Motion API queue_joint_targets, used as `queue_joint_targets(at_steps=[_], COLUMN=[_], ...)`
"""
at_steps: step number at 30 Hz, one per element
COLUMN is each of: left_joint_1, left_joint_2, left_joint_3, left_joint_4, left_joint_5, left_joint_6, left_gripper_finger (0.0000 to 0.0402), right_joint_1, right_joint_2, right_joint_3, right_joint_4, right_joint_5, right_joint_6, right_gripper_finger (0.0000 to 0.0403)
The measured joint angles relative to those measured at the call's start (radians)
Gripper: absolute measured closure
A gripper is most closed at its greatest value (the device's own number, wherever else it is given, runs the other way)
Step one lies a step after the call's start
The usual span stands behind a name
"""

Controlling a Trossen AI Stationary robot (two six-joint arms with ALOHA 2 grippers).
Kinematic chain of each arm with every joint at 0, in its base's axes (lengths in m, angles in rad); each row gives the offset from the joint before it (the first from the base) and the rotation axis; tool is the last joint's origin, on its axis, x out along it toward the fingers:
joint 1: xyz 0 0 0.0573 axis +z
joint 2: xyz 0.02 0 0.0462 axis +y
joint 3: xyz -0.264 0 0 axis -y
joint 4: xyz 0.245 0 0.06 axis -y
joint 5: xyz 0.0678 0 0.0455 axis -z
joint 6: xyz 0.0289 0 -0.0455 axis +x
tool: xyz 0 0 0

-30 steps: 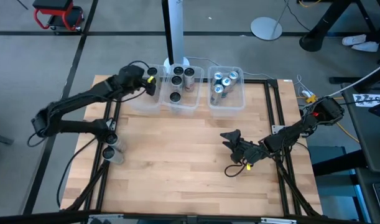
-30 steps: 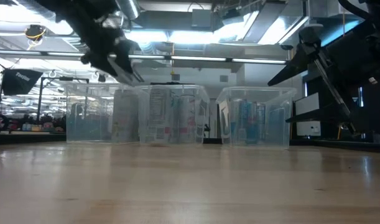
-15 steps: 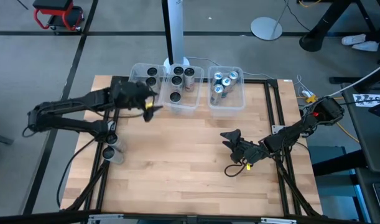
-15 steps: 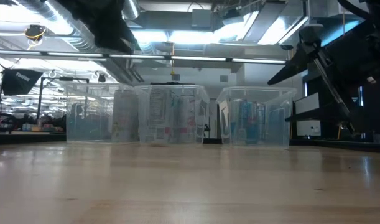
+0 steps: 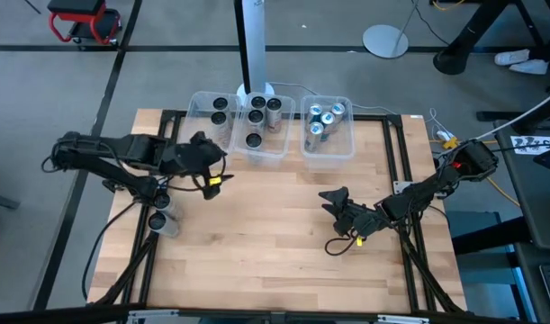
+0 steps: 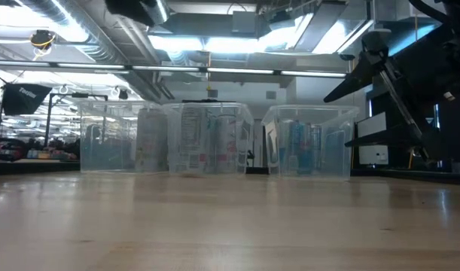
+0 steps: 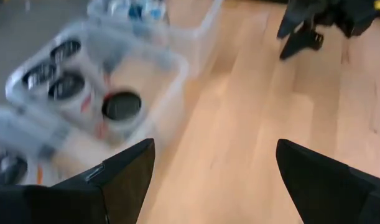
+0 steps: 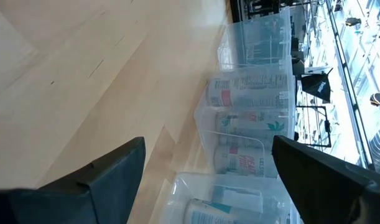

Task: Sort soda cans
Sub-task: Put the white-yellow soda can into the left transparent bin

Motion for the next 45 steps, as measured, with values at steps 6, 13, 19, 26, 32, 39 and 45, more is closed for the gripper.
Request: queue_joint_targets(at_steps=[6, 13, 19, 26, 32, 39, 45], left_joint_1=[-0.023, -0.023, -0.022, -0.022, -0.020, -0.021, -0.021], left_joint_2=[0.040, 0.064, 0.072, 0.072, 0.072, 0.072, 0.072], left_joint_3=[0.043, 0.043, 0.034, -0.040, -0.094, -0.128, -0.189], left_joint_4=[-0.239, -0.582, -0.695, -0.706, -0.705, -0.705, -0.706], left_joint_5=[-0.003, 0.020, 0.104, 0.272, 0.356, 0.451, 0.502], left_joint_6=[-0.282, -0.545, -0.668, -0.738, -0.732, -0.736, -0.715], left_gripper_finger=[0.0078, 0.0078, 0.0078, 0.0078, 0.0078, 0.0078, 0.0078], right_joint_1=[0.000, 0.000, 0.000, 0.000, 0.000, 0.000, 0.000], right_joint_2=[0.000, 0.000, 0.000, 0.000, 0.000, 0.000, 0.000], right_joint_3=[0.000, 0.000, 0.000, 0.000, 0.000, 0.000, 0.000], right_joint_4=[0.000, 0.000, 0.010, 0.015, 0.019, 0.018, 0.018], right_joint_5=[0.000, 0.000, 0.000, 0.000, 0.009, 0.051, 0.047], right_joint_6=[0.003, 0.005, 0.005, 0.001, -0.010, -0.021, -0.029], right_gripper_finger=[0.0055, 0.0055, 0.0055, 0.0055, 0.0055, 0.0055, 0.0055])
